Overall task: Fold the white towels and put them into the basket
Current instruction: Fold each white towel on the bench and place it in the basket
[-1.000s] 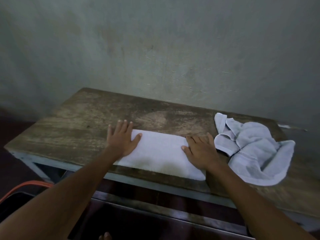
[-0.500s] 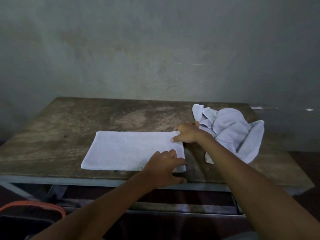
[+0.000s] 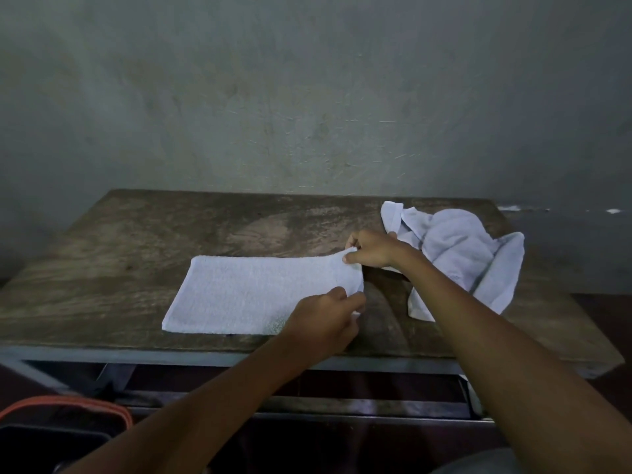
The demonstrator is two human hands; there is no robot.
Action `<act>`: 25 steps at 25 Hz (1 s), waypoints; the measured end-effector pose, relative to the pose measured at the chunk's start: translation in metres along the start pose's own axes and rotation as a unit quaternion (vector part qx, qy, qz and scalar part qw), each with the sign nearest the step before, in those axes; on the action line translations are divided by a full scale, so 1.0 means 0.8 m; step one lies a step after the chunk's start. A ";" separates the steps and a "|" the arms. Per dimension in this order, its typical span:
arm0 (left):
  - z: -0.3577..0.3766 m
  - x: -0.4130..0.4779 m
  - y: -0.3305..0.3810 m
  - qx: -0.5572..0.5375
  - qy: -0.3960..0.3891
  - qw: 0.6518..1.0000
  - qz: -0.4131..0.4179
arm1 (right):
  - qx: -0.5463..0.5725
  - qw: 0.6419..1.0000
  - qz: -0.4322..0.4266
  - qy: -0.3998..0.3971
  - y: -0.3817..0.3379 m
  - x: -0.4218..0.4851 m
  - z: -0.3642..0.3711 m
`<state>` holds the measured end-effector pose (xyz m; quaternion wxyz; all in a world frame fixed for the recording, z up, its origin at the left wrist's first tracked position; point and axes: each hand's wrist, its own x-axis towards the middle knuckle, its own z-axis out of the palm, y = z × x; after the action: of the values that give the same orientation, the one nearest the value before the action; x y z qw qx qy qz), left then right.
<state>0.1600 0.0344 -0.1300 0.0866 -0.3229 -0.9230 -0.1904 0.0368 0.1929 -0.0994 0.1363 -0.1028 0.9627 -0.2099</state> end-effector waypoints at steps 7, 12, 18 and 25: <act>-0.033 -0.034 -0.008 -0.110 0.148 0.979 -0.086 | 0.366 0.929 -0.055 -0.019 -0.031 -0.012 -0.016; -0.066 -0.060 -0.020 -0.141 0.251 0.935 -0.208 | 0.472 0.874 -0.072 -0.087 -0.080 -0.007 -0.021; -0.087 -0.096 -0.050 -0.241 0.312 0.865 -0.310 | 0.401 0.899 -0.150 -0.096 -0.133 0.026 -0.004; -0.082 -0.132 -0.100 -0.352 0.341 0.753 -0.439 | 0.278 0.946 -0.158 -0.051 -0.200 0.075 0.039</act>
<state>0.1943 -0.1093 -0.1234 0.1829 0.1970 -0.7401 -0.6164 0.0124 0.0233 -0.0703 0.1730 -0.2223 0.8294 -0.4825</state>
